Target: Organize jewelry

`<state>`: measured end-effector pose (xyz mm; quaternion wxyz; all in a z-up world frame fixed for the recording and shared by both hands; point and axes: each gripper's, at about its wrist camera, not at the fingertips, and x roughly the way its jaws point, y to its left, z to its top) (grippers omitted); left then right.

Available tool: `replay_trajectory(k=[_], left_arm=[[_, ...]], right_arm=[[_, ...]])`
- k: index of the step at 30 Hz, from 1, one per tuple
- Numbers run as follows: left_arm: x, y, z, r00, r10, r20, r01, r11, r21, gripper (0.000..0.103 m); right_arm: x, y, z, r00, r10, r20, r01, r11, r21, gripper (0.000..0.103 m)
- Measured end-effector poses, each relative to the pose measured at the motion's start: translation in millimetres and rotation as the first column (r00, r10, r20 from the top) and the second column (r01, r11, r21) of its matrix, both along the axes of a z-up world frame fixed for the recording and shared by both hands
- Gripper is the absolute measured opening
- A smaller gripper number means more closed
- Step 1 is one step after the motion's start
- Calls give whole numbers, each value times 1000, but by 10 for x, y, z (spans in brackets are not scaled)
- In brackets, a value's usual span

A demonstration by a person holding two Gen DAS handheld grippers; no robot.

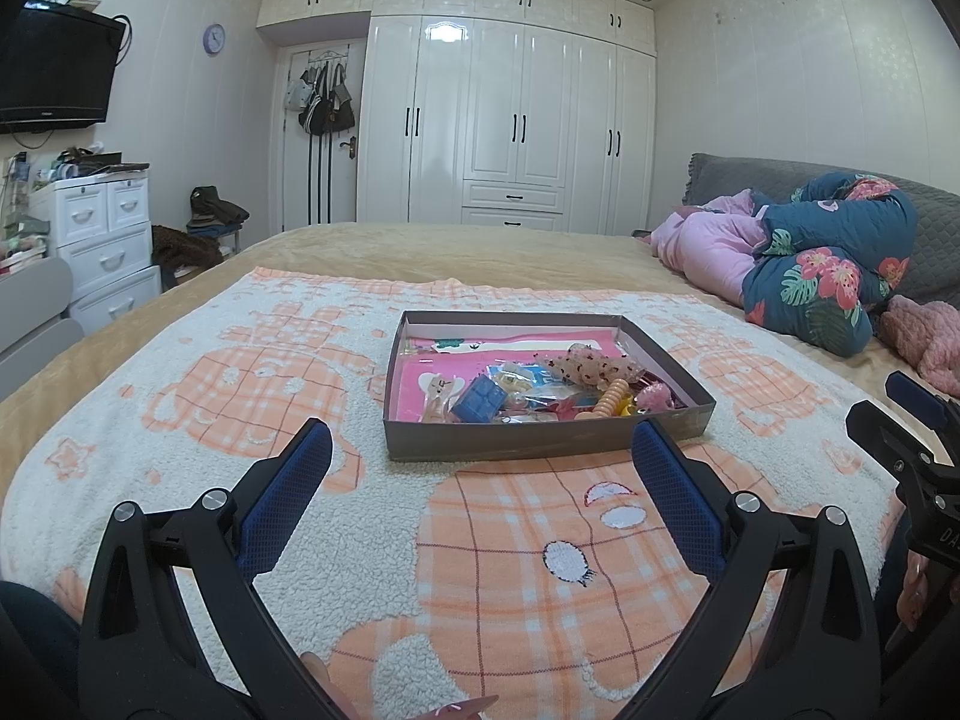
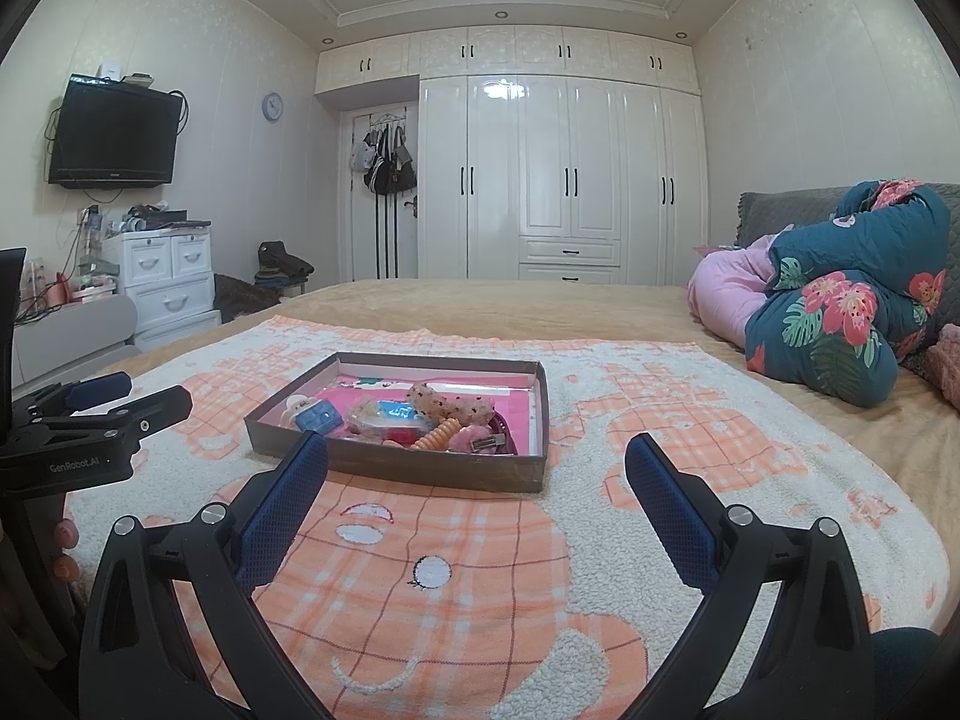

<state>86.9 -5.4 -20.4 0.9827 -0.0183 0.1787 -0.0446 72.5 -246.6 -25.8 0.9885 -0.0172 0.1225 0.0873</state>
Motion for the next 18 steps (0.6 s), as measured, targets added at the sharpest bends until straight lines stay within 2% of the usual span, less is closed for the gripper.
replay_trajectory(k=[11, 16, 18], left_arm=[[22, 7, -33, 1000, -14, -18, 14, 1000, -3, 92], [34, 40, -31, 1000, 1, -23, -1, 1000, -7, 92], [101, 114, -45, 998, 41, -48, -41, 999, -7, 92]], right_arm=[[17, 6, -4, 1000, -8, -12, 8, 1000, -4, 97], [64, -17, -22, 999, -18, -28, 18, 1000, 10, 97], [134, -74, -22, 998, -43, -45, 44, 999, 29, 97]])
